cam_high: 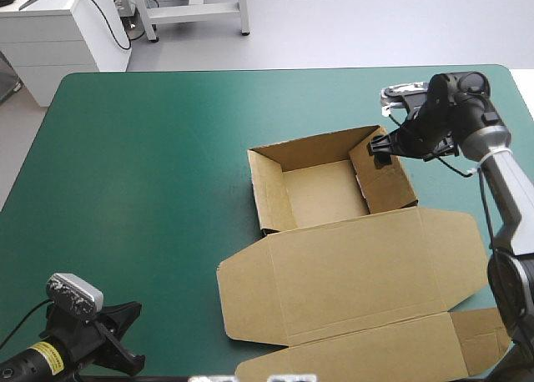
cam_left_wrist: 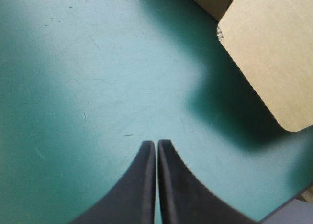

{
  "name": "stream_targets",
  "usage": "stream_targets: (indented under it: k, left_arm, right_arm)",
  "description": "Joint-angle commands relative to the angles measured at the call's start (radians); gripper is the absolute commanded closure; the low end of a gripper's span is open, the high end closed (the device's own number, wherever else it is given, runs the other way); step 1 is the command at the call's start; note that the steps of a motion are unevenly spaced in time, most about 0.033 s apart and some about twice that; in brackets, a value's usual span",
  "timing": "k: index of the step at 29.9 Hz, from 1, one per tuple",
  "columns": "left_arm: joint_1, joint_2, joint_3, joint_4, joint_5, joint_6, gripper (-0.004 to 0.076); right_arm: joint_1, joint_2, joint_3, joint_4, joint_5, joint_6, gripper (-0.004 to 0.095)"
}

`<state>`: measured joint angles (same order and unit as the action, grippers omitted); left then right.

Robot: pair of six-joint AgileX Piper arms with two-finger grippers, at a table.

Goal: Fold the box

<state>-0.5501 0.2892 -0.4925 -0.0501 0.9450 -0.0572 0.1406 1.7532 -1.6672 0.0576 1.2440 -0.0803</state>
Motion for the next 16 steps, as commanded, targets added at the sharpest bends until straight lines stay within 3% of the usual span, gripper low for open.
stream_targets:
  k: [1,16]
  left_arm:
    - [-0.003,0.011,-0.024,-0.013,-0.061,0.003,0.0731]
    - [-0.003,0.011,-0.024,-0.013,-0.061,-0.001,0.0731]
  right_arm:
    - [0.024,0.010,-0.012,-0.024,0.001,-0.002,0.0049]
    - [0.024,0.114,-0.004,-0.050,0.001,0.003,0.0067]
